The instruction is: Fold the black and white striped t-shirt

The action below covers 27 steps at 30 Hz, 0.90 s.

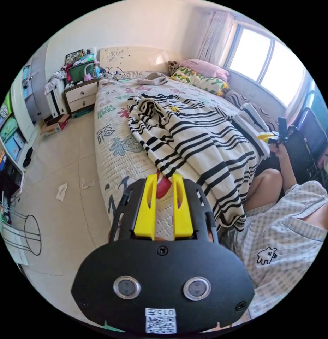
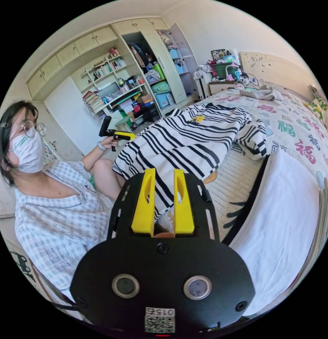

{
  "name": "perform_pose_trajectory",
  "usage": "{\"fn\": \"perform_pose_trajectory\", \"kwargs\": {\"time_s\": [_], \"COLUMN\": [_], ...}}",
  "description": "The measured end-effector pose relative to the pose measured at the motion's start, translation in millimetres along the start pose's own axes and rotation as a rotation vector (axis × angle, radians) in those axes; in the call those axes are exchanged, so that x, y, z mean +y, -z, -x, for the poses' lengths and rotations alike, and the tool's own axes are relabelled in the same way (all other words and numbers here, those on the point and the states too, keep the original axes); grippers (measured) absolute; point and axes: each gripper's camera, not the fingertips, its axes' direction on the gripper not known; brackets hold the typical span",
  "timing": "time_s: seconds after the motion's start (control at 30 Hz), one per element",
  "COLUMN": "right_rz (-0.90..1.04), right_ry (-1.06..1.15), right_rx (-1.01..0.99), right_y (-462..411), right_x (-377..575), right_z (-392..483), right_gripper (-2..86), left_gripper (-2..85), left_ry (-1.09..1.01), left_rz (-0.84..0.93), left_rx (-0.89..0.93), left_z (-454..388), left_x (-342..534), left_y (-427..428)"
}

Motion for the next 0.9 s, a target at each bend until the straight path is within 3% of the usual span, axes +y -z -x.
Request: {"fn": "perform_pose_trajectory", "kwargs": {"time_s": [0.2, 0.27, 0.33, 0.4, 0.57, 0.63, 0.7, 0.8, 0.9], "right_rz": [0.023, 0.031, 0.034, 0.041, 0.183, 0.219, 0.288, 0.385, 0.487], "right_ry": [-0.054, -0.077, -0.1, -0.125, -0.158, -0.137, -0.117, -0.089, -0.074], "right_rx": [0.022, 0.067, 0.098, 0.105, 0.028, 0.001, -0.053, -0.084, -0.077], "right_y": [7.1, 10.4, 15.8, 21.0, 9.2, 3.7, -6.8, -23.3, -43.2], "right_x": [1.8, 2.5, 1.6, -0.4, -11.0, -15.7, -20.4, -24.6, -34.3], "right_z": [-8.1, -11.4, -15.8, -24.1, -40.4, -38.1, -33.7, -27.4, -27.3], "right_gripper": [8.9, 9.0, 9.3, 10.2, 12.0, 12.0, 12.0, 12.7, 13.2], "left_gripper": [0.6, 0.3, 0.2, 0.2, 0.7, 1.8, 4.7, 7.6, 8.5], "left_ry": [0.0, 0.043, 0.083, 0.078, 0.055, 0.068, 0.07, -0.004, -0.08], "left_rz": [-0.023, -0.113, -0.19, -0.226, -0.169, -0.157, -0.167, -0.121, -0.043], "left_rx": [0.086, 0.102, -0.056, -0.393, -0.751, -0.624, -0.304, -0.029, -0.018], "left_z": [9.7, 22.8, 30.8, 32.9, 21.2, 20.9, 19.4, -3.7, -31.5], "left_x": [-15.2, -13.2, -9.7, -10.5, -26.5, -20.4, 0.0, 33.3, 57.1], "left_y": [9.1, 32.4, 64.2, 101.6, 117.7, 124.0, 133.5, 130.9, 123.6]}}
